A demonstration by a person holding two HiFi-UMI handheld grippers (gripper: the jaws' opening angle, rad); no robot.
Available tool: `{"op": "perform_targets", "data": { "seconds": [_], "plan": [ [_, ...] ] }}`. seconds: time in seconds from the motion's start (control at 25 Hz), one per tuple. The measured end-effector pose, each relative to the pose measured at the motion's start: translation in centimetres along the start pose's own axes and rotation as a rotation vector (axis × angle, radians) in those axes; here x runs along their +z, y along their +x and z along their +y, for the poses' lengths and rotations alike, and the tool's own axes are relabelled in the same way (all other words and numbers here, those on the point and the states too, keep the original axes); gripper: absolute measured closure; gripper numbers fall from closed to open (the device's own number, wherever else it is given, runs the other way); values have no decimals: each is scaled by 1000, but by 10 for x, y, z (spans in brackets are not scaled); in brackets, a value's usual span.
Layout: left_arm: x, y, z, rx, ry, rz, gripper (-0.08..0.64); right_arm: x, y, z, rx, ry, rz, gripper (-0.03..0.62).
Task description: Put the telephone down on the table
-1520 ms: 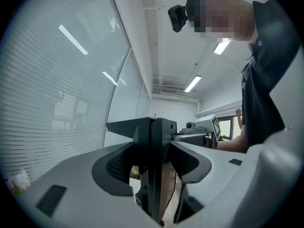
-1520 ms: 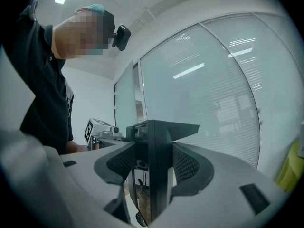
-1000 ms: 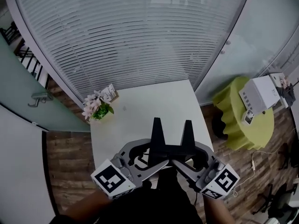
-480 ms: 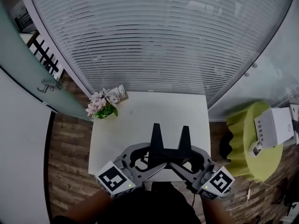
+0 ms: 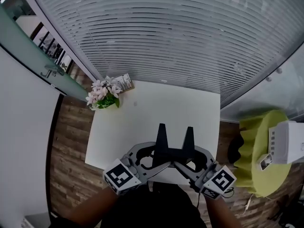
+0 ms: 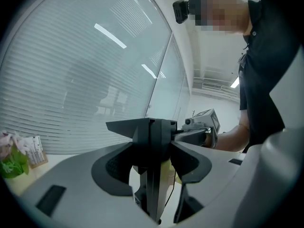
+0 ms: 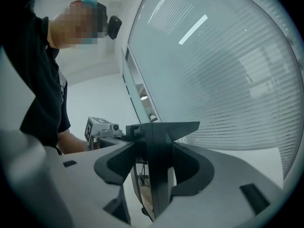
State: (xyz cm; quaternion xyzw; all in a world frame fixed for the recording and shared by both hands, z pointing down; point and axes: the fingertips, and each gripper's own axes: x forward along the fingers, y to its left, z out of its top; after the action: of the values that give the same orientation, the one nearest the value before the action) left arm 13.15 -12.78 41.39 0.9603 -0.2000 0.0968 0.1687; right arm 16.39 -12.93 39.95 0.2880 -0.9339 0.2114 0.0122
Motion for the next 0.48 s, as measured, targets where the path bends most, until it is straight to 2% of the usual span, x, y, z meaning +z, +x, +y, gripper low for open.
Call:
{"op": "perform_targets", "data": {
  "seconds": [0.2, 0.48],
  "plan": [
    [-28, 11, 6, 19, -63, 28, 318, -31, 0, -16, 10, 48, 51, 339],
    [-72, 20, 19, 2, -131, 64, 318, -75, 8, -34, -6, 130, 81, 339]
  ]
}}
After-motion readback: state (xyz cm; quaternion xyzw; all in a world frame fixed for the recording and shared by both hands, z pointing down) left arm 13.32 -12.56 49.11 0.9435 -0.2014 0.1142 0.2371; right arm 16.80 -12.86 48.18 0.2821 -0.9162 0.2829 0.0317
